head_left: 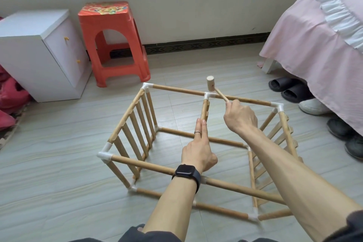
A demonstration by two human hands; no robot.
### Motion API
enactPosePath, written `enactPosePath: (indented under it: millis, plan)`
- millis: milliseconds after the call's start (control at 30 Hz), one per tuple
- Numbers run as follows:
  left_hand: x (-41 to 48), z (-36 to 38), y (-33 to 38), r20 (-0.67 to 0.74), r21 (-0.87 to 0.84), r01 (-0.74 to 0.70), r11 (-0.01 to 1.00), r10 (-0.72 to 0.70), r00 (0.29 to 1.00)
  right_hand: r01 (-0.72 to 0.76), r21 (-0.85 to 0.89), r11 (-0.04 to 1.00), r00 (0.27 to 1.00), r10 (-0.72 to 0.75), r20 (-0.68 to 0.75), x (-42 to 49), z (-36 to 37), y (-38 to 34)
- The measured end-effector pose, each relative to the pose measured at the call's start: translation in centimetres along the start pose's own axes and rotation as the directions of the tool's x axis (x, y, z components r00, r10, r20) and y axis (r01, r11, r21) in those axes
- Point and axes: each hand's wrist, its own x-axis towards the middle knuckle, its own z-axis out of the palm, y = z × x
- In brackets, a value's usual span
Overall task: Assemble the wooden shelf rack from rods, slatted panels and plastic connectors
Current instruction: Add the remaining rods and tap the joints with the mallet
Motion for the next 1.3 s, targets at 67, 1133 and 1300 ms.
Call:
enactPosePath:
  millis: [67, 1133, 1300]
  plan:
    - [0.1, -0.1, 0.0, -0.005, 0.003, -0.003, 1.000, 0.003, 1.000, 0.044, 0.052, 0.998, 0.997, -0.040, -0.070, -0.1, 0.0, 0.1]
    - [1.1, 0.2, 0.3, 0.006, 0.051, 0.012, 0.999, -0.013, 1.000, -0.051, 0.223, 0.974, 0.998, 0.040, 0.053, -5.7, -1.0, 2.2]
    - [0.4, -1.9, -1.7, 0.118, 0.027, -0.085, 0.996, 0.081, 0.990, -0.082, 0.296, 0.952, 0.992, 0.048, 0.120, -14.7, -0.8, 6.0]
